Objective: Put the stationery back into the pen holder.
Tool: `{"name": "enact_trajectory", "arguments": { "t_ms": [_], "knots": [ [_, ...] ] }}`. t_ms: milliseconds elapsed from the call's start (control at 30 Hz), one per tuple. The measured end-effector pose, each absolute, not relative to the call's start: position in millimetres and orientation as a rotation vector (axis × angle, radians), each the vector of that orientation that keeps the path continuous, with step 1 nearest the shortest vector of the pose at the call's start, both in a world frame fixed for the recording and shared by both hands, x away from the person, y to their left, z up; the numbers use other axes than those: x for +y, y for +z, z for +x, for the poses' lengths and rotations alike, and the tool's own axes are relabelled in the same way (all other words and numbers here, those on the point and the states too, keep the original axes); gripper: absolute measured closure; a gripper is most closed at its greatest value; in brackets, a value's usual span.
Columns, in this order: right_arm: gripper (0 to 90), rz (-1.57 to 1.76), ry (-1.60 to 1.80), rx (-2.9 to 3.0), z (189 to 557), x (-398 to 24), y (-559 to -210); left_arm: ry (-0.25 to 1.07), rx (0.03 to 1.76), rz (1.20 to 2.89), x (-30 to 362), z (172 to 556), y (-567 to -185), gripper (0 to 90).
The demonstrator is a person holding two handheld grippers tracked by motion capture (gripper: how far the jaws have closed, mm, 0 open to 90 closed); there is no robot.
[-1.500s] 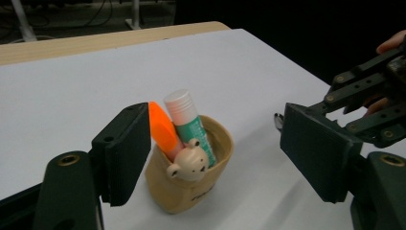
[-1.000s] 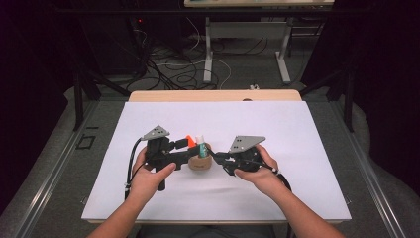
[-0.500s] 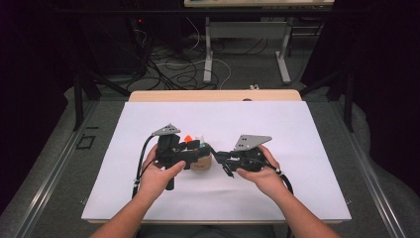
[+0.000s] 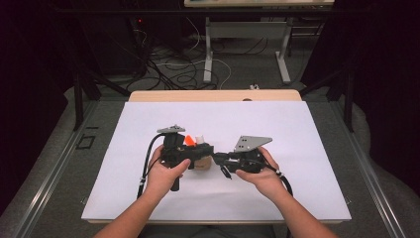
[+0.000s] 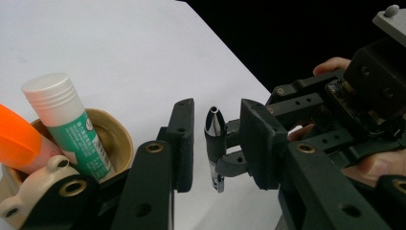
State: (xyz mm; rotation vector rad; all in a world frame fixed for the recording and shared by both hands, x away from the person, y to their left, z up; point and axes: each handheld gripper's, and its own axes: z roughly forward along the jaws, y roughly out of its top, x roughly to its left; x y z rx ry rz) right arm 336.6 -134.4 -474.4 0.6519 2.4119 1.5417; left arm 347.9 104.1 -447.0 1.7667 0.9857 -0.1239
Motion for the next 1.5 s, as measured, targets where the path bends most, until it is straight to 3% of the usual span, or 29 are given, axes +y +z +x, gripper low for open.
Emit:
{"name": "enact_trajectory", "arguments": {
  "t_ms": [233, 667, 1067, 1500],
  "knots": [
    [79.7, 0.646, 1.55, 2.398, 336.9, -134.6, -475.1, -0.139, 0.995, 1.763, 103.9, 348.7, -448.0, 78.4],
    [78.8, 0.637, 1.513, 2.395, 335.9, -133.0, -475.0, -0.111, 0.986, 1.775, 102.4, 348.6, -448.1, 80.3],
    [63.9, 0.642, 1.417, 2.437, 338.9, -135.7, -476.5, -0.009, 0.973, 1.769, 113.8, 353.2, -425.6, 80.5],
    [53.5, 0.724, 1.377, 2.408, 344.4, -145.5, -480.4, 0.204, 0.975, 1.783, 140.2, 357.2, -384.4, 80.6]
  ]
}}
